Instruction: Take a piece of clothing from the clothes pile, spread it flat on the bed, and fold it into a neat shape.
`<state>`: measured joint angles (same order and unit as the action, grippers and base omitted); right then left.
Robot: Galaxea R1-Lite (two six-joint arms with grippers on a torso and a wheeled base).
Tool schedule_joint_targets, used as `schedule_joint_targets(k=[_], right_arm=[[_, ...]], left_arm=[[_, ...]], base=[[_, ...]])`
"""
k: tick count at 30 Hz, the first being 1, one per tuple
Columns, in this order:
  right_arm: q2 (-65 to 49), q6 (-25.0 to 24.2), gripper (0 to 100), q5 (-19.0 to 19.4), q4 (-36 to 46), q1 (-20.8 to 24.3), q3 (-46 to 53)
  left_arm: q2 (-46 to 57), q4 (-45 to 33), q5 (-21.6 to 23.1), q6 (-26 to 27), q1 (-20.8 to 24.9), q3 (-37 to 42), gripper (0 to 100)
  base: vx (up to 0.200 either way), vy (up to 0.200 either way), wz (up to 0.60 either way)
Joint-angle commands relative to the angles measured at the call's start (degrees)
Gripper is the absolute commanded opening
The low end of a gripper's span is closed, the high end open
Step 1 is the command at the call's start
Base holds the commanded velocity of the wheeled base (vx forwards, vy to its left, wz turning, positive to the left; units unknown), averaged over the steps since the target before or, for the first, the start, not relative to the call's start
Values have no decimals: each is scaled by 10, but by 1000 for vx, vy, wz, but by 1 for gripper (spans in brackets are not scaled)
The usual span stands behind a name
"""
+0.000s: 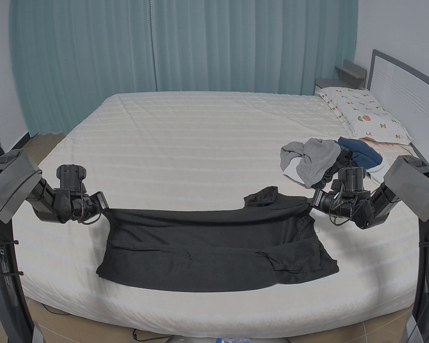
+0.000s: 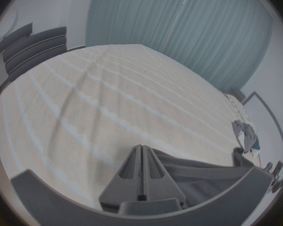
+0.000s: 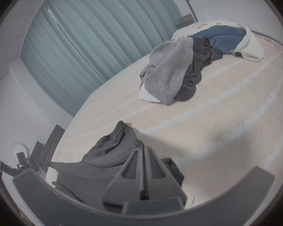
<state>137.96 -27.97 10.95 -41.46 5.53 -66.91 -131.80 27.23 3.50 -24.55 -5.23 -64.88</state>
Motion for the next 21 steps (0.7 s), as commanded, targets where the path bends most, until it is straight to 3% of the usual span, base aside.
schedule_joint_targets(k=[1,12,21], right_arm=[[-30,20,0,10,1,2,43],[-65,64,0,13,-1,0,130],[-62,92,0,12,-6,-1,188]], left_arm=[[18,0,0,40,0,39,0],[40,0,-7,165,0,109,0],[50,-2,-9,237,0,154,0]], base=[[0,0,0],[0,0,0],[0,0,0]])
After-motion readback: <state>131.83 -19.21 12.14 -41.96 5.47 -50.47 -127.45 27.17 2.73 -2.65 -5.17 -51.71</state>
